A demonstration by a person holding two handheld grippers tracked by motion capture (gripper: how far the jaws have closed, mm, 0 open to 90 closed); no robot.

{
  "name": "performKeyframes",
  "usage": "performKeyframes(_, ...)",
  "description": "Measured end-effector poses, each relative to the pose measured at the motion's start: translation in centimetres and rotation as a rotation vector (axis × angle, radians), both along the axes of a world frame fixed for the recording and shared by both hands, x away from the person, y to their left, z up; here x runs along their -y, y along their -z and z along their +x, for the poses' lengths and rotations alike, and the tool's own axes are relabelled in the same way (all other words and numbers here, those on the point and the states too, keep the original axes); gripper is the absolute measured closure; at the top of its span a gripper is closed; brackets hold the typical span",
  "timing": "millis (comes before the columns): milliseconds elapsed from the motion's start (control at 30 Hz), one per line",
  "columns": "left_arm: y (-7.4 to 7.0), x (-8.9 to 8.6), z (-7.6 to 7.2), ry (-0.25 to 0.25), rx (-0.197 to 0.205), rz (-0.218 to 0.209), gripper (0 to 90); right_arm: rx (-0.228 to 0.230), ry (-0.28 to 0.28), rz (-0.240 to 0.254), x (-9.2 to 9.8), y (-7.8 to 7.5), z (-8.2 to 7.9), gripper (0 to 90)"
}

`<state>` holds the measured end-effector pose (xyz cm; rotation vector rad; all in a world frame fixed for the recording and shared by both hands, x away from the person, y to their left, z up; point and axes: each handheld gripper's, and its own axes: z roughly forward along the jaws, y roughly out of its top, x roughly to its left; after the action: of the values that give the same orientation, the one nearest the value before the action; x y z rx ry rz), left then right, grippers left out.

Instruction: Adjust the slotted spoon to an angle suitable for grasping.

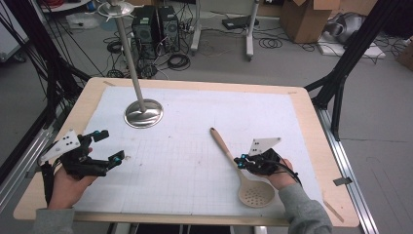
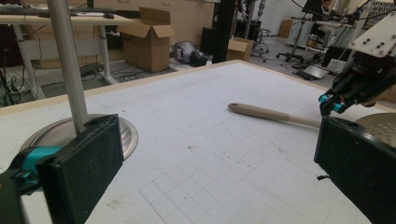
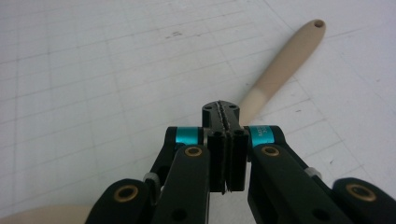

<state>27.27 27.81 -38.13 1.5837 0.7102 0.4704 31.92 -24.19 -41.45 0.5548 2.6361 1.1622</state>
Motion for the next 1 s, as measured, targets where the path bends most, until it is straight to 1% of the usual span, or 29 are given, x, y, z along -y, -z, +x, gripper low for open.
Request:
performKeyframes(67,0.0,0.0,0.0,0.001,-0.001,0.002,1.8,-0.038,0.035,0.019,0.0,0.2,0.5,90.0)
performKeyframes(100,0.1,0.0,0.0,-0.001,-0.002,-0.001,1.8,-0.038,0.035,0.019,0.0,0.2,0.5,90.0)
performKeyframes(167,0.1,-0.1,0.0,-0.003,-0.002,-0.002,1.7,-0.074,0.053,0.032,-0.1,0.3,1.0,90.0)
performKeyframes(233,0.1,-0.2,0.0,-0.004,-0.004,-0.002,1.8,-0.090,0.060,0.021,-0.3,0.4,1.6,90.0)
performKeyframes(333,0.2,-0.2,0.0,-0.004,-0.005,-0.003,1.8,-0.096,0.065,0.016,-0.5,0.6,2.0,90.0)
performKeyframes(400,0.2,-0.2,0.0,-0.002,-0.006,-0.003,1.8,-0.102,0.083,-0.010,-0.7,0.9,2.5,90.0)
performKeyframes(467,0.2,-0.2,0.0,-0.002,-0.008,-0.005,1.8,-0.107,0.097,-0.016,-0.8,1.1,2.8,90.0)
performKeyframes(533,0.2,-0.2,0.0,-0.003,-0.007,-0.004,1.8,-0.110,0.097,-0.022,-0.9,1.1,2.8,90.0)
performKeyframes(567,0.2,-0.3,0.0,-0.003,-0.007,-0.005,1.7,-0.110,0.094,-0.038,-1.2,1.1,2.9,90.0)
performKeyframes(667,0.2,-0.3,0.0,-0.003,-0.007,-0.005,1.8,-0.106,0.091,-0.046,-1.5,1.0,3.1,90.0)
performKeyframes(700,0.2,-0.2,0.0,-0.004,-0.007,-0.005,1.8,-0.104,0.095,-0.058,-1.8,0.9,3.3,90.0)
performKeyframes(733,0.2,-0.2,0.0,-0.003,-0.008,-0.006,1.8,-0.108,0.098,-0.056,-1.9,0.9,3.4,90.0)
performKeyframes(900,0.2,-0.3,-0.1,-0.002,-0.007,-0.003,1.8,-0.108,0.081,-0.073,-2.6,0.8,3.9,90.0)
performKeyframes(1000,0.2,-0.4,-0.2,-0.006,-0.006,-0.005,1.8,-0.106,0.062,-0.079,-3.1,0.8,4.1,90.0)
